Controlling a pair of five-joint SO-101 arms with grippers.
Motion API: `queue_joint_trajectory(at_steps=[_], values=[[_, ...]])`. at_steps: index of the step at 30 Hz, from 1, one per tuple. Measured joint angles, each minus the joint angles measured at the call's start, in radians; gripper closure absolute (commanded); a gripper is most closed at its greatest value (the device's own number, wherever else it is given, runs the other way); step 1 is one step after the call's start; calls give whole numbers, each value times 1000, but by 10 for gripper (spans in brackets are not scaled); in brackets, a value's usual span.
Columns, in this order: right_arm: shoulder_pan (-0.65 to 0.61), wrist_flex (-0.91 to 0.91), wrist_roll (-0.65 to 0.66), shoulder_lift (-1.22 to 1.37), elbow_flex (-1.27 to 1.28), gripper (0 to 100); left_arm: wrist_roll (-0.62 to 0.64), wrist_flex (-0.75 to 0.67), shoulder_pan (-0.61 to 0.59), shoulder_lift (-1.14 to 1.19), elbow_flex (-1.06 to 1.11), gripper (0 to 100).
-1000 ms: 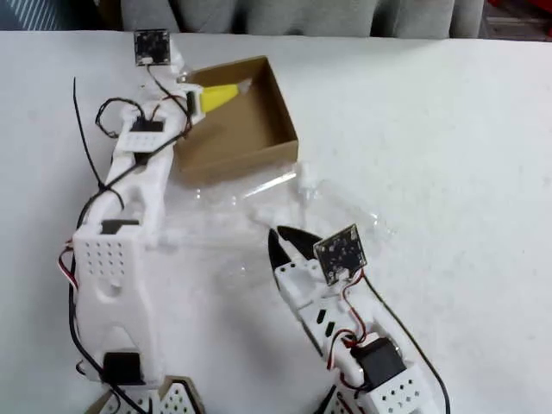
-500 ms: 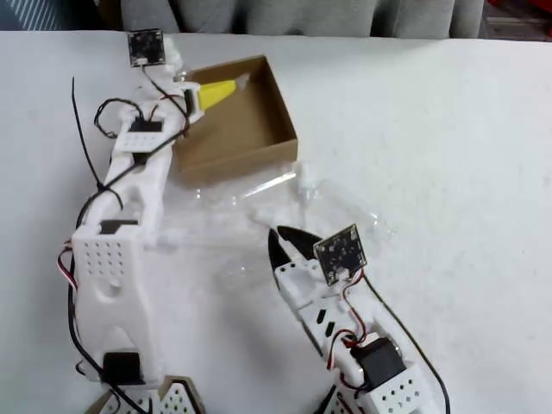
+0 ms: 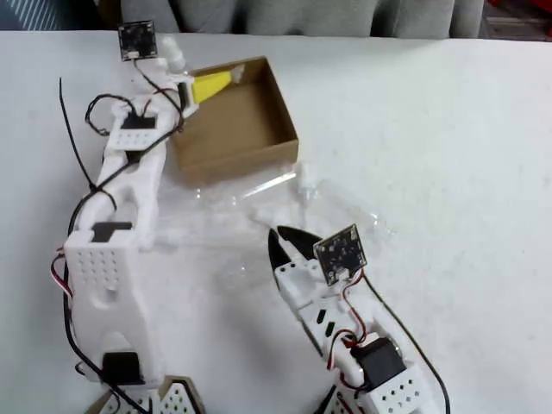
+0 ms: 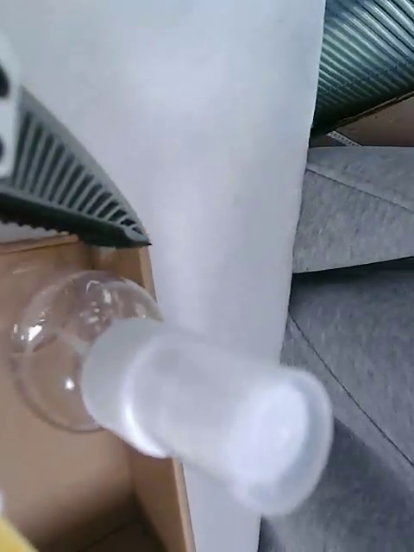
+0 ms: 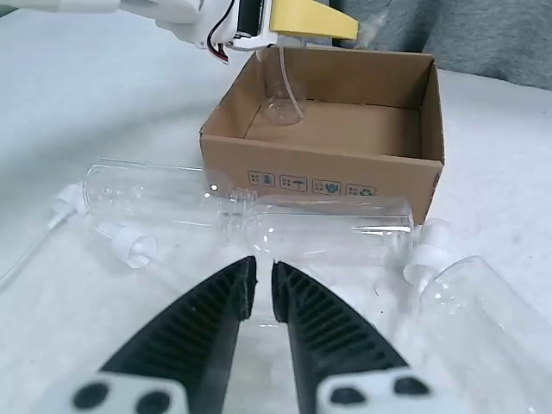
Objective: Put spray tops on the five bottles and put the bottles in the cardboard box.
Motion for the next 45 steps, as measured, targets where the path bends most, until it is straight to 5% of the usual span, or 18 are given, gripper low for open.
queue_joint_trajectory(at_steps=[20, 39, 45], values=[[0, 0, 0, 0, 0, 983, -40, 98, -11, -196, 127, 486], [0, 0, 0, 0, 0, 983, -98, 106, -11, -913, 847, 487], [0, 0, 0, 0, 0, 983, -98, 284, -11, -1208, 1039, 501]])
